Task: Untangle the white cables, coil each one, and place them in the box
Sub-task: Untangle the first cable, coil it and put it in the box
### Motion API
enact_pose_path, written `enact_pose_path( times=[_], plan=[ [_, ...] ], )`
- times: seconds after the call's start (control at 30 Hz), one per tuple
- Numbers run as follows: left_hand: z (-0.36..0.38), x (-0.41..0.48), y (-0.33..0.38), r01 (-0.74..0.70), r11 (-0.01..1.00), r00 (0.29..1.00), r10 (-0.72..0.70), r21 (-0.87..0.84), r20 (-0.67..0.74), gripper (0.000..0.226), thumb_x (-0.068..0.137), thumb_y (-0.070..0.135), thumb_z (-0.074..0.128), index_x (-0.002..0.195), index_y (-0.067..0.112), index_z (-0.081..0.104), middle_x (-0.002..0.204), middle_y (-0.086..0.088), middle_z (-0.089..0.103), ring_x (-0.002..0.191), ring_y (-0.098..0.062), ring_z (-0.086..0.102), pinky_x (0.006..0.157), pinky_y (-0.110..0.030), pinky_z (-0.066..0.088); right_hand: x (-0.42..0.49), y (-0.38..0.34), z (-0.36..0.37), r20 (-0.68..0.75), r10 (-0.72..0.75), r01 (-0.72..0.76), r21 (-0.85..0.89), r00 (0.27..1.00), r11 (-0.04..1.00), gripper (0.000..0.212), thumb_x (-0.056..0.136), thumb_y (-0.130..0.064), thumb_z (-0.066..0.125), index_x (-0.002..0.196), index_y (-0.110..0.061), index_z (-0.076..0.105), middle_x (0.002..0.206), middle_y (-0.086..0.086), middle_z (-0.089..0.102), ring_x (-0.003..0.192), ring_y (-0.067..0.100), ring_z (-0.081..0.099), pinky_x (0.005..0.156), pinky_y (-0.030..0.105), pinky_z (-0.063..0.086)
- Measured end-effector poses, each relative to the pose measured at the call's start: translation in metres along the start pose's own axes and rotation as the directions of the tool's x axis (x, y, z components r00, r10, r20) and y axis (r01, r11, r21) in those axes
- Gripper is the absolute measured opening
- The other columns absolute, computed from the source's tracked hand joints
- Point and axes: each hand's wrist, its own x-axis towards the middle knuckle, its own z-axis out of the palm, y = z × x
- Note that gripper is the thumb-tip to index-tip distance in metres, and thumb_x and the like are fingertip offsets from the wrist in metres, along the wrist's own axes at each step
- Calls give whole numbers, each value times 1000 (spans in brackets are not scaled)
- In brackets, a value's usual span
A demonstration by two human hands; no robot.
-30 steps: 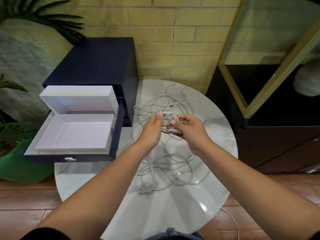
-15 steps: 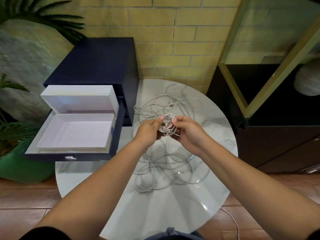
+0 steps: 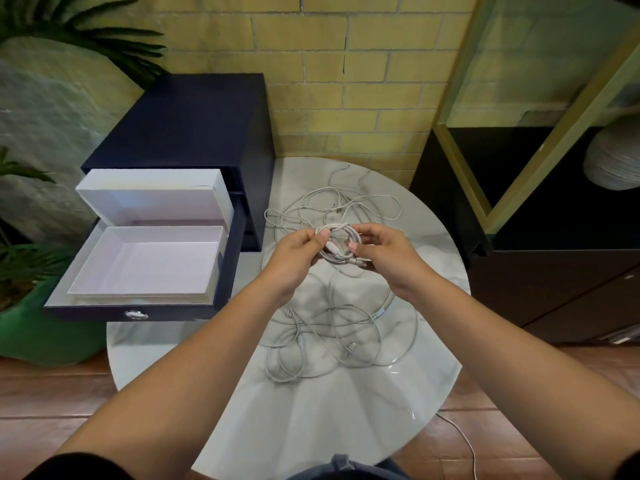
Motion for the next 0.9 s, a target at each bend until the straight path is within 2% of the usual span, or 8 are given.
enact_pose_path(
  times=[0.17, 0.23, 0.33, 0.4, 0.57, 0.63, 0.77, 0.9],
  plan=[
    [0, -1, 0, 17, 998, 997, -21, 58, 74, 20, 98, 23, 51, 80, 17, 56, 72, 11, 67, 68, 3, 59, 84, -20, 44, 4, 1, -4, -18, -112, 108, -161, 994, 981, 24, 90, 1, 58, 105, -15, 67, 89, -2, 67, 80, 11, 63, 70, 21, 51],
    [-1, -1, 3, 15, 995, 993, -26, 95, 115, 19, 99, 20, 49, 82, 15, 55, 77, 6, 70, 73, 0, 63, 82, -18, 46, 4, 2, -5, -8, -159, 151, -271, 987, 951, 25, 90, -2, 59, 108, -17, 68, 92, -2, 68, 76, 6, 62, 70, 18, 49],
    [-1, 2, 6, 29, 977, 989, -59, 210, 139, 19, 100, 26, 47, 90, 15, 59, 76, 3, 71, 86, -16, 65, 94, -35, 46, 4, 1, -4, 40, -219, 214, -447, 975, 869, 28, 89, -3, 59, 109, -20, 68, 86, -8, 67, 61, -5, 55, 58, 7, 41],
    [1, 2, 11, 17, 950, 990, -61, 312, 130, 23, 100, 31, 45, 89, 16, 60, 74, 3, 71, 89, -22, 63, 94, -39, 44, 3, 1, -3, 63, -251, 248, -507, 966, 826, 31, 88, -2, 59, 109, -22, 68, 79, -16, 64, 58, -6, 54, 55, 5, 38],
    [6, 2, 19, 7, 888, 993, -59, 461, 100, 40, 99, 48, 37, 83, 18, 58, 68, 3, 68, 74, -6, 60, 81, -28, 42, 2, 0, 0, 133, -344, 351, -609, 929, 711, 34, 85, -4, 57, 107, -26, 70, 82, -6, 69, 69, 14, 59, 64, 25, 47],
    [5, 3, 17, 16, 885, 996, -52, 464, 66, 41, 99, 46, 38, 81, 16, 58, 67, 1, 68, 65, -1, 60, 75, -25, 42, 2, 0, 1, 148, -376, 376, -654, 915, 656, 34, 84, -6, 58, 108, -28, 70, 85, -3, 67, 67, 11, 55, 65, 26, 45],
    [4, 4, 18, 44, 914, 998, -59, 403, 25, 31, 95, 32, 47, 78, 12, 63, 69, -4, 71, 66, -9, 64, 73, -26, 45, 2, 0, 3, 151, -386, 388, -638, 910, 666, 43, 76, -5, 67, 115, -22, 66, 96, -4, 59, 64, 5, 52, 66, 9, 41],
    [3, 6, 22, 159, 935, 979, -190, 318, 71, 24, 87, 26, 53, 71, 12, 65, 63, -5, 67, 62, -16, 64, 76, -31, 50, 3, 1, 5, 219, -400, 440, -646, 890, 624, 39, 74, -1, 69, 109, -18, 68, 92, -6, 59, 69, 7, 54, 66, 8, 42]
  ],
)
